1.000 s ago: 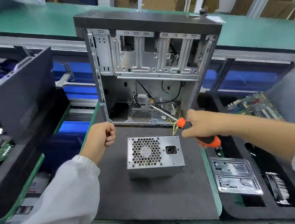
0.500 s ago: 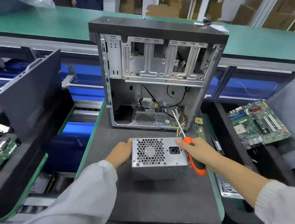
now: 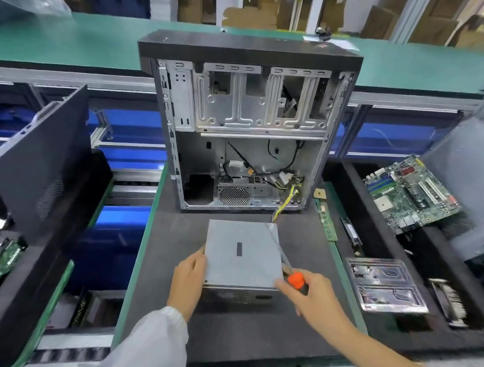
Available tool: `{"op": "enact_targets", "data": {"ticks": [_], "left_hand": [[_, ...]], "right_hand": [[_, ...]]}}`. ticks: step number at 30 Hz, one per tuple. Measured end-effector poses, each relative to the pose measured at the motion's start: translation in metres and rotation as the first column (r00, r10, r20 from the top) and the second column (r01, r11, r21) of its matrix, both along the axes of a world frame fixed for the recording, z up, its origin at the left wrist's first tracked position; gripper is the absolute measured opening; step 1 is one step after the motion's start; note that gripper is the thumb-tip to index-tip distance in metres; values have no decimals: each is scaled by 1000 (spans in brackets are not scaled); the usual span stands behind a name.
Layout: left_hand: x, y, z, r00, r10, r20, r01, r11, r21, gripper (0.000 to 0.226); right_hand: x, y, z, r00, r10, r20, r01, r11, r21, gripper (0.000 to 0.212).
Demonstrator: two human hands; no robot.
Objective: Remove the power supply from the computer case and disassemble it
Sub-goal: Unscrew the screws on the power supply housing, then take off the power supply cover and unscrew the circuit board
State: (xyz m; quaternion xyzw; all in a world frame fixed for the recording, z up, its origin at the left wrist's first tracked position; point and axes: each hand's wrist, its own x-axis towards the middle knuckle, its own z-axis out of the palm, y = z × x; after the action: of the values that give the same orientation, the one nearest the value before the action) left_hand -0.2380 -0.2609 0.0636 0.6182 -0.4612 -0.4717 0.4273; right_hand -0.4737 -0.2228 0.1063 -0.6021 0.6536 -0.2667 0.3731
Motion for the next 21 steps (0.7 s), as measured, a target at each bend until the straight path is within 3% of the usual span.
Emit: {"op": "enact_targets", "data": {"ticks": [3, 6, 8, 11, 13, 15, 21], "left_hand": [[9, -12, 2, 999, -23, -28, 25, 996, 85, 33], [8, -22, 6, 992, -50, 113, 30, 985, 168, 43], [3, -23, 6, 973, -63, 222, 22, 983, 184, 48], [2, -21, 15, 938, -81, 338, 34, 989, 142, 47], [1, -16, 20, 925, -92, 369, 49, 991, 125, 47], [-4, -7, 25, 922, -73, 379, 32, 993, 113, 48], [-12, -3, 61, 926, 29, 375, -37, 999, 13, 52]], "right_hand": [[2, -13, 0, 994, -80, 76, 80, 997, 9, 20], [10, -30, 3, 991, -64, 116, 57, 997, 57, 8], [16, -35, 1, 991, -36, 131, 26, 997, 76, 17], [19, -36, 5, 994, -44, 102, 38, 998, 57, 12], [18, -37, 6, 996, -70, 57, 67, 996, 51, 36], [19, -36, 10, 997, -72, 13, 72, 997, 43, 45], [11, -40, 43, 999, -38, -34, 36, 999, -37, 44]]}}
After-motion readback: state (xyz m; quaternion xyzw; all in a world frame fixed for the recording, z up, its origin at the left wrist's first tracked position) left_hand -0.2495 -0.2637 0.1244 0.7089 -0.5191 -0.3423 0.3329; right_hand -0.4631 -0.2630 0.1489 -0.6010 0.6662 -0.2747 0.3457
